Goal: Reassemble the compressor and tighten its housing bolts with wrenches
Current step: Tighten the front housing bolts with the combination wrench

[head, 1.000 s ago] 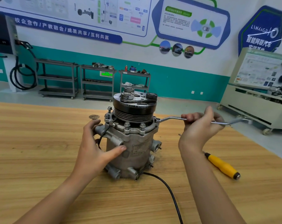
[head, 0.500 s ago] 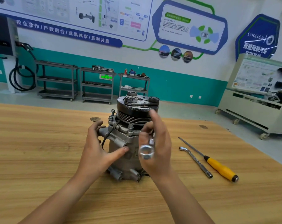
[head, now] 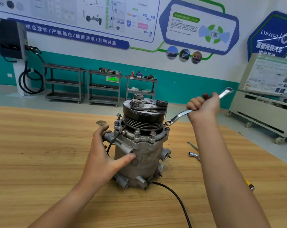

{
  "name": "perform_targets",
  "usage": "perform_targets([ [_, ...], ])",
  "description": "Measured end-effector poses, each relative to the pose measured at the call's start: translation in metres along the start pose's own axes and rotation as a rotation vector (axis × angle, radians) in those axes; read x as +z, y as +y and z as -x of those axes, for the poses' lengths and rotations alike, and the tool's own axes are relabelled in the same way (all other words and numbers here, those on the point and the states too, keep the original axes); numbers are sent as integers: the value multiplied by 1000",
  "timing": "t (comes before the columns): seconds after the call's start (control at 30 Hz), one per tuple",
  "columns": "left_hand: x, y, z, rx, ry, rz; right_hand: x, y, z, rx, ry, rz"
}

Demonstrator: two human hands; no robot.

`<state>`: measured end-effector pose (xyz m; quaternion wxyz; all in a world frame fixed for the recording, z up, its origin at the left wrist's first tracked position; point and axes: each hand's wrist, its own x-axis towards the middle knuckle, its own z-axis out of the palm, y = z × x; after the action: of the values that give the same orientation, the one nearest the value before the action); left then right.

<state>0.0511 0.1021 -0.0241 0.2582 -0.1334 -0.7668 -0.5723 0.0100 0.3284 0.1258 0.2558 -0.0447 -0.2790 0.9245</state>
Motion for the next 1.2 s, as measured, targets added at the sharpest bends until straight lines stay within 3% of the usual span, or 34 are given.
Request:
perform_targets([
  [0.33, 1, 4, 0, 3, 1, -13, -11, 21, -35, 390, -46, 91],
  [0.57, 1, 4, 1, 8, 15, 9, -13, 27, -39, 433, -57, 106],
  [0.77, 4, 2, 2, 35, 38, -8, -39, 17, -12, 87, 206, -11],
  [0.9, 6, 1, 4, 42, 56, -26, -43, 14, 19, -169, 287, 5],
  [1.03, 5, 3, 6, 34, 53, -42, -46, 20, 51, -400, 239, 40],
  [1.2, 5, 5, 6, 27, 35, -43, -59, 46, 95, -746, -1, 116],
])
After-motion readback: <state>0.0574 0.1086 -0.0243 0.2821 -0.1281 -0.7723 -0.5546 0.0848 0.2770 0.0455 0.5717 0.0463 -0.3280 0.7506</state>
